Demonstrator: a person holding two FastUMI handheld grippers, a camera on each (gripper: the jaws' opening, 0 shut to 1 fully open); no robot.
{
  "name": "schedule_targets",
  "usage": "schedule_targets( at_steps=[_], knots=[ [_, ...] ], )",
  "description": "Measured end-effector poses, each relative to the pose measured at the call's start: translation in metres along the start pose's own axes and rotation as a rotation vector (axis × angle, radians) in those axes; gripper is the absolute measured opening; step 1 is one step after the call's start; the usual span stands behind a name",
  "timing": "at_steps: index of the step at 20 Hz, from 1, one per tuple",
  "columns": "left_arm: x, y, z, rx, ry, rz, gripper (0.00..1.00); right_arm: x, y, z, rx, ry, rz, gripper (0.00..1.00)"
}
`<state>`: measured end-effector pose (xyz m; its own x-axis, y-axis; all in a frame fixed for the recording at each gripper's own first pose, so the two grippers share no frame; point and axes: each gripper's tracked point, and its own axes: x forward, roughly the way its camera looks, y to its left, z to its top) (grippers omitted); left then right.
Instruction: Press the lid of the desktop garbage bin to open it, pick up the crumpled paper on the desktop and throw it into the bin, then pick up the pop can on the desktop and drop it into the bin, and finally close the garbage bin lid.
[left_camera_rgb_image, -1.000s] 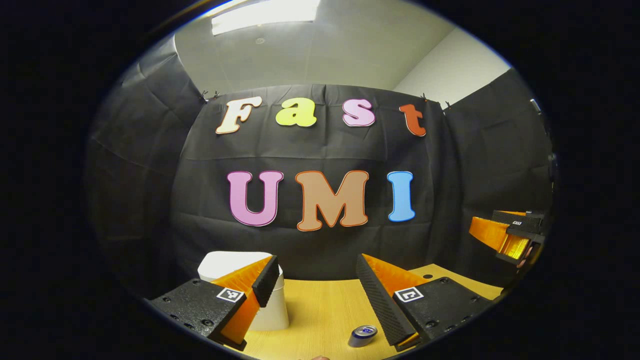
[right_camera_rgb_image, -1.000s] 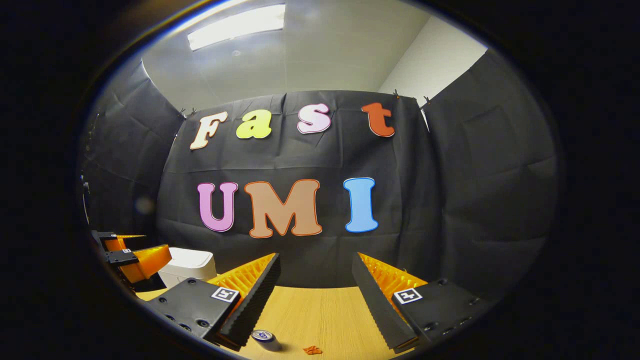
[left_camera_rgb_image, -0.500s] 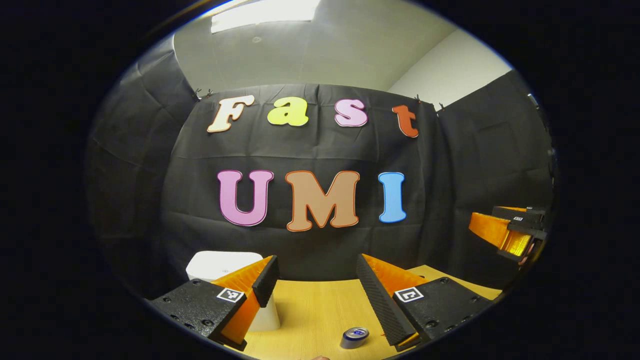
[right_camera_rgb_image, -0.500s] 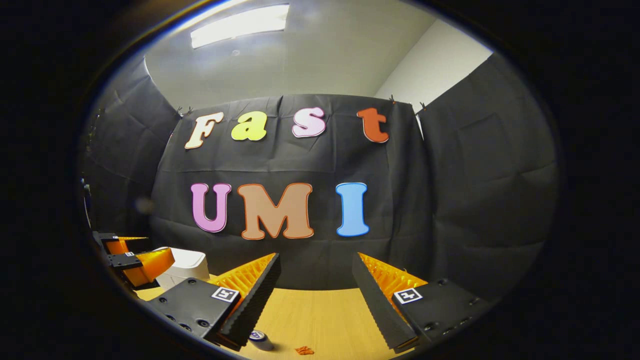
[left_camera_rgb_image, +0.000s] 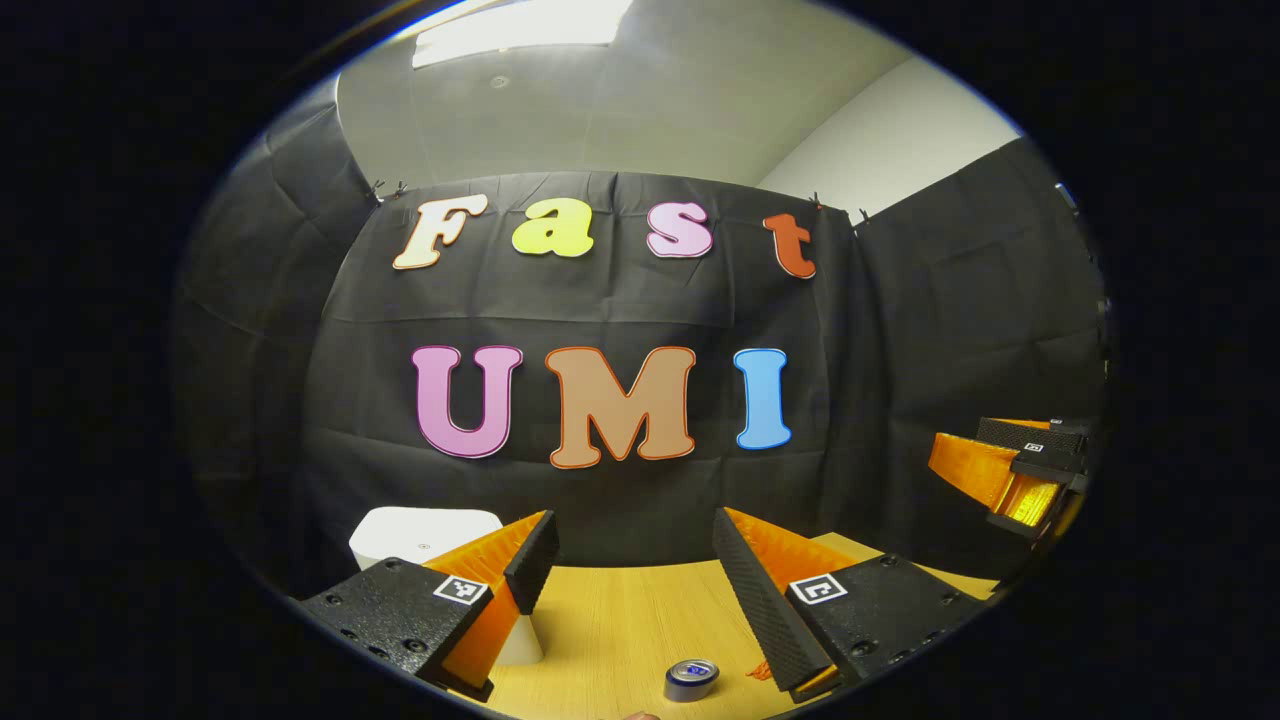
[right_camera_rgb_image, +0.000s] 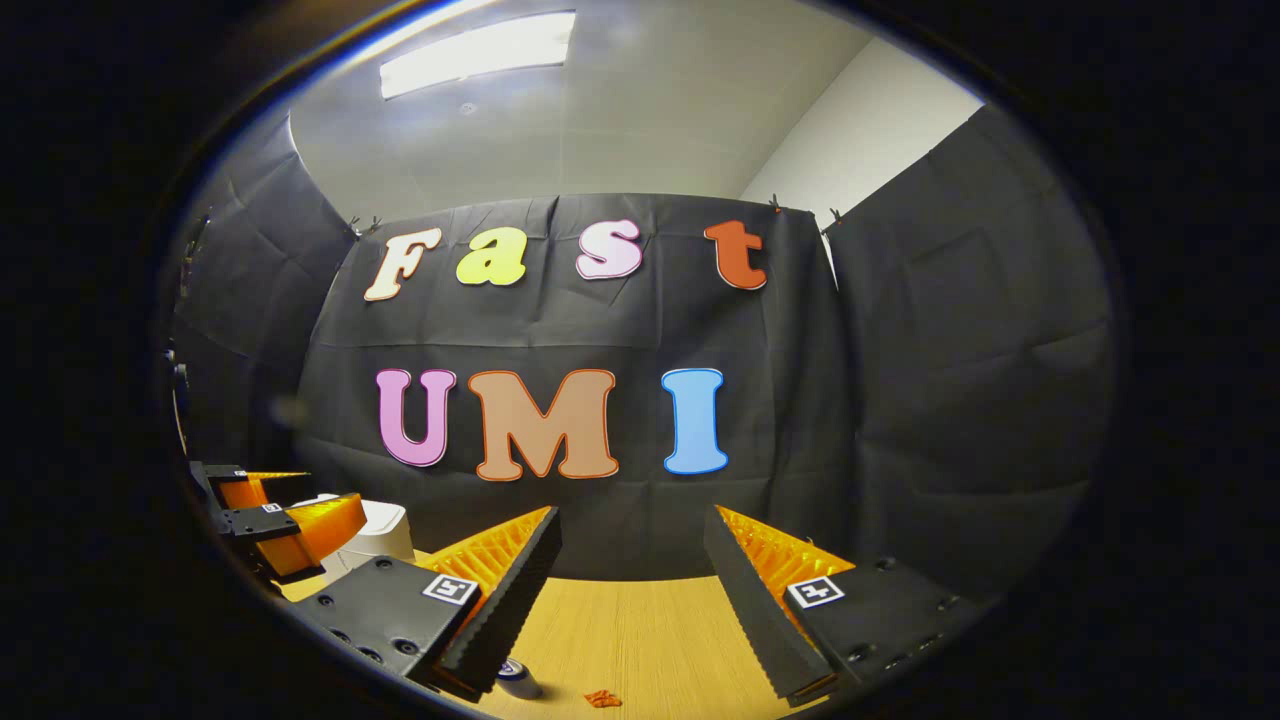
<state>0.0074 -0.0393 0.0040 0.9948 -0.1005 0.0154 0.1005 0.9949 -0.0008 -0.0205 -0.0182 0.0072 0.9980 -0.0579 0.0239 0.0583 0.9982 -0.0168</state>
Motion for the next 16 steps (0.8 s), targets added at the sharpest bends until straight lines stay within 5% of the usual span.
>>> schedule_targets(
  at_steps=[16],
  knots=[
    [-0.008, 0.018, 0.0, 0.007, 0.005, 0.064, 0.93, 0.012, 0.02, -0.01, 0.014, 0.016, 0.091, 0.96]
  ],
)
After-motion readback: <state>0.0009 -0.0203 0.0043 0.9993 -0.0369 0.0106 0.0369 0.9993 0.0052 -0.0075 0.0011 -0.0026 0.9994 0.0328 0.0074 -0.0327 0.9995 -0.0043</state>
